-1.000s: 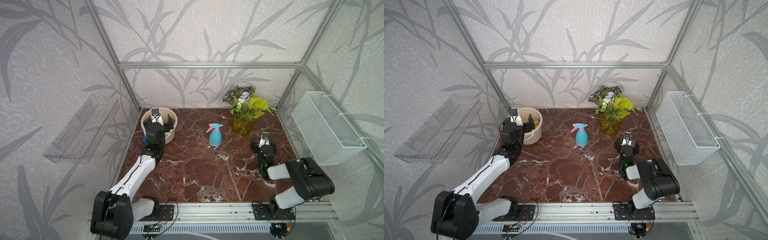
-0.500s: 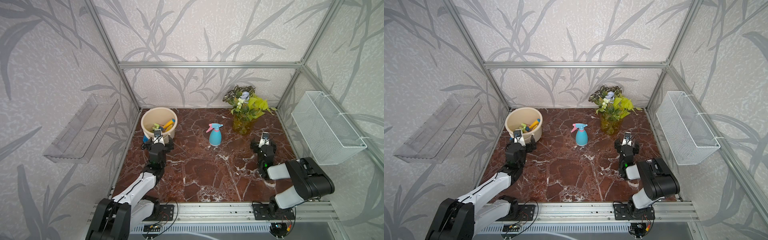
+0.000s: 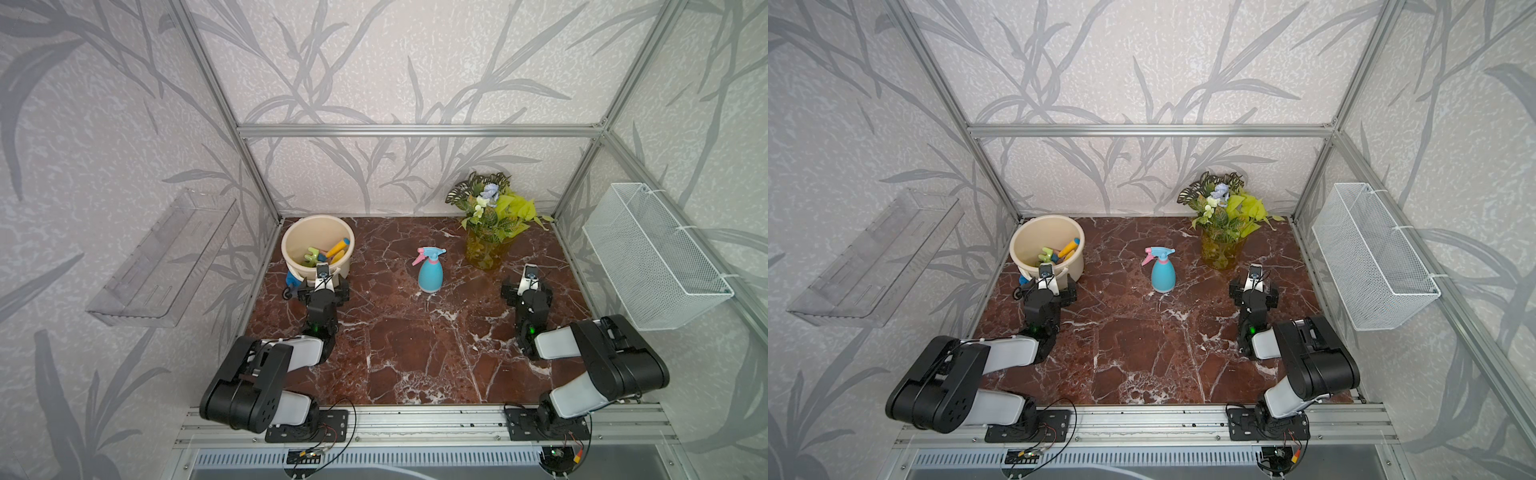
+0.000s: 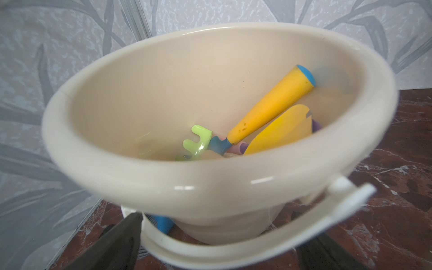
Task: Organize the gardening tools
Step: Reset both arms
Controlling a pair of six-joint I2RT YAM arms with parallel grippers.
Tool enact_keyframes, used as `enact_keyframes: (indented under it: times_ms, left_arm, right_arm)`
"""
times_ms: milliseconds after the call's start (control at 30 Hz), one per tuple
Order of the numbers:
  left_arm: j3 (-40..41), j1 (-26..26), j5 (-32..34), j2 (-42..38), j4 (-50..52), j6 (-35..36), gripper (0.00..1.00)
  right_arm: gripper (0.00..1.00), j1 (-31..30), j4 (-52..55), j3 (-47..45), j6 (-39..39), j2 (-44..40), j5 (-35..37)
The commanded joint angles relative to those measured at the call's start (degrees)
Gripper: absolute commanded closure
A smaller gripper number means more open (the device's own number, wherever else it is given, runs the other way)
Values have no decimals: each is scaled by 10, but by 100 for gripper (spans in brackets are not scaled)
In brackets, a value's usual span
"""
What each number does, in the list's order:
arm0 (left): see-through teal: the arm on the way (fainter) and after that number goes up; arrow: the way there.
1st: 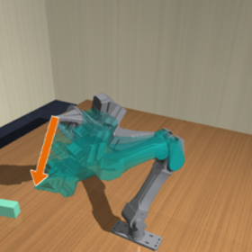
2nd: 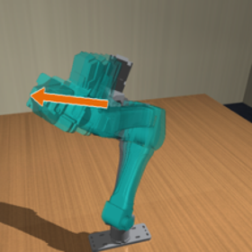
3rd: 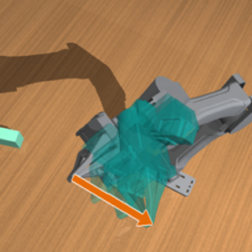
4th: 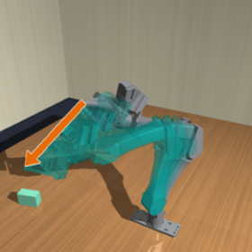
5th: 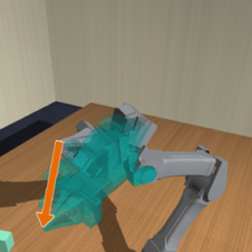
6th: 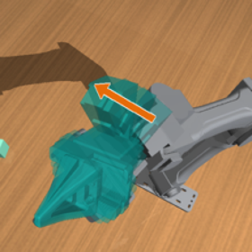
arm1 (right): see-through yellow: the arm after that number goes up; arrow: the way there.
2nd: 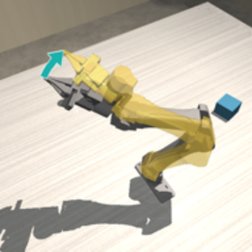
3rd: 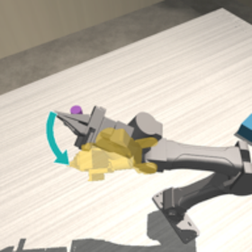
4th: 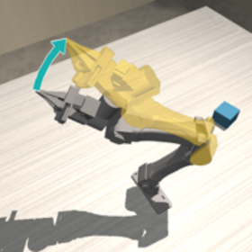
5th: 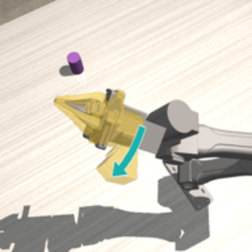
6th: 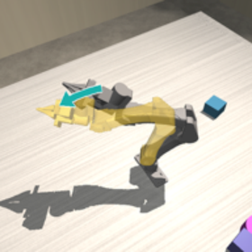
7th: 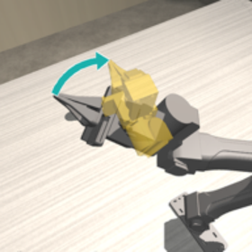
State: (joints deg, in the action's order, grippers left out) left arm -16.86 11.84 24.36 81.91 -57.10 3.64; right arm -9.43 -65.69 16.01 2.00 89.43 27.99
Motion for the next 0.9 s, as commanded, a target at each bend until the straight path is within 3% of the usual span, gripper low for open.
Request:
enact_keyframes:
  times_ms: [0, 67, 233, 300, 400, 467, 533, 867]
  left_arm:
    - [5, -12, 2, 23, -75, 14, 0]
    - [2, -26, 5, 33, -82, -4, 0]
    - [26, -80, -87, 46, -117, -43, 0]
    - [46, -78, -87, 71, -195, -34, 0]
    - [29, -79, -91, 50, -124, -40, 0]
    - [39, -79, -87, 63, -167, -36, 0]
    - [28, -79, -91, 51, -125, -40, 0]
    - [33, -78, -86, 54, -141, -37, 0]
  right_arm:
    - [1, 2, -1, 10, 0, -2, 0]
    - [1, 2, -1, 10, 0, -2, -1]
    - [1, 2, -2, 10, 0, -2, -1]
    - [1, 2, -1, 10, 0, -2, -1]
    - [1, 2, -2, 9, 0, -2, -1]
    - [1, 2, -1, 10, 0, -2, -1]
    - [1, 2, -1, 10, 0, -1, -1]
    - [1, 33, 67, 35, -32, -10, -42]
